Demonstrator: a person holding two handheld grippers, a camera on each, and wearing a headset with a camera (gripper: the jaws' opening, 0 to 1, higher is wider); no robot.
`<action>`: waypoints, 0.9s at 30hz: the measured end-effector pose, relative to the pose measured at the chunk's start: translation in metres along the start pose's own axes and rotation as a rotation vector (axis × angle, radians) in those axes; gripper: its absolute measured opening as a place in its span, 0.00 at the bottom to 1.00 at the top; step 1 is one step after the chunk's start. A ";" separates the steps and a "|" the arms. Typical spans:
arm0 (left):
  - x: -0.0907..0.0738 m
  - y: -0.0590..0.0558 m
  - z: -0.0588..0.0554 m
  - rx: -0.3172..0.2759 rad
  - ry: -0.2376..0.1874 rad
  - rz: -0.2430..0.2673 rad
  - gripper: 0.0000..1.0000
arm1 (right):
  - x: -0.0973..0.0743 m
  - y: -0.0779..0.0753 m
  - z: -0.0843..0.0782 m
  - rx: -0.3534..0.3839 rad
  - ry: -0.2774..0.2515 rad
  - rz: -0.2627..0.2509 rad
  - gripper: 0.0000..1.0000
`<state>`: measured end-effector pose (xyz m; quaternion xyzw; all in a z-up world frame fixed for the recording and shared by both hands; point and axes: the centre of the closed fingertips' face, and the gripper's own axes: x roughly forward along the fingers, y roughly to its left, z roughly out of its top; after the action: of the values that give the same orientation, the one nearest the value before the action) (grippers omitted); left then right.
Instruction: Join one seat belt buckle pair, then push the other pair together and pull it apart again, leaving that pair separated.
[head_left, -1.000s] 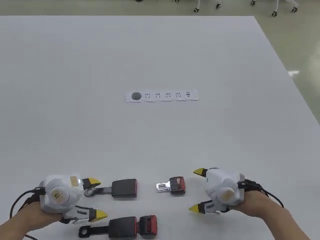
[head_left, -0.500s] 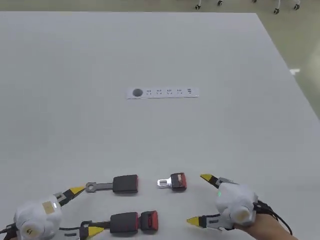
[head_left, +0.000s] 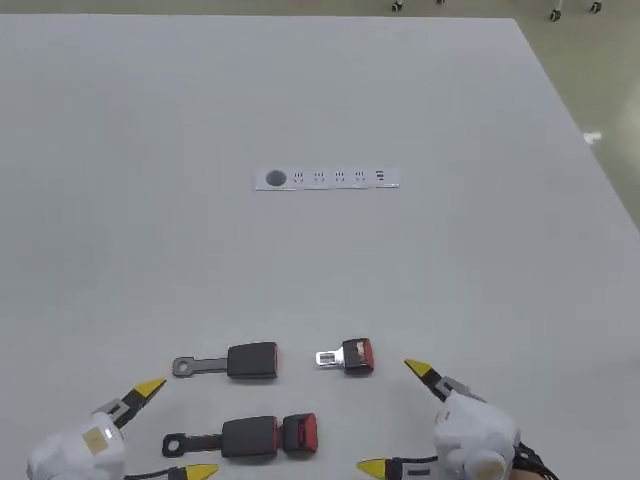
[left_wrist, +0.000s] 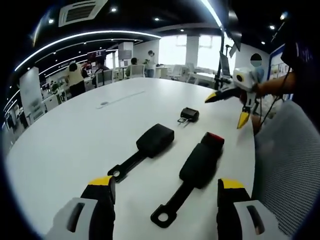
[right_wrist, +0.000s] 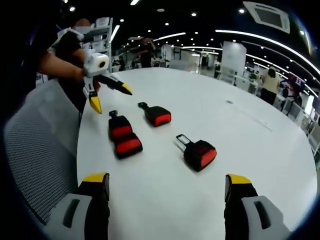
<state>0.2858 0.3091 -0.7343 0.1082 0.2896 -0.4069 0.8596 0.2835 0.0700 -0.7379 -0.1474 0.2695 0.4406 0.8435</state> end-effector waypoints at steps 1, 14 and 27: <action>0.000 -0.002 -0.002 -0.011 -0.001 -0.002 0.86 | 0.000 0.001 -0.001 0.008 0.000 -0.001 0.99; -0.001 -0.013 0.000 -0.062 -0.021 0.029 0.98 | 0.000 0.009 0.001 0.068 -0.045 -0.026 0.99; -0.001 -0.017 -0.003 -0.058 -0.025 0.035 1.00 | -0.001 0.011 0.001 0.062 -0.046 -0.028 0.99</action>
<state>0.2716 0.3001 -0.7355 0.0832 0.2883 -0.3845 0.8730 0.2743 0.0753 -0.7367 -0.1146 0.2614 0.4236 0.8597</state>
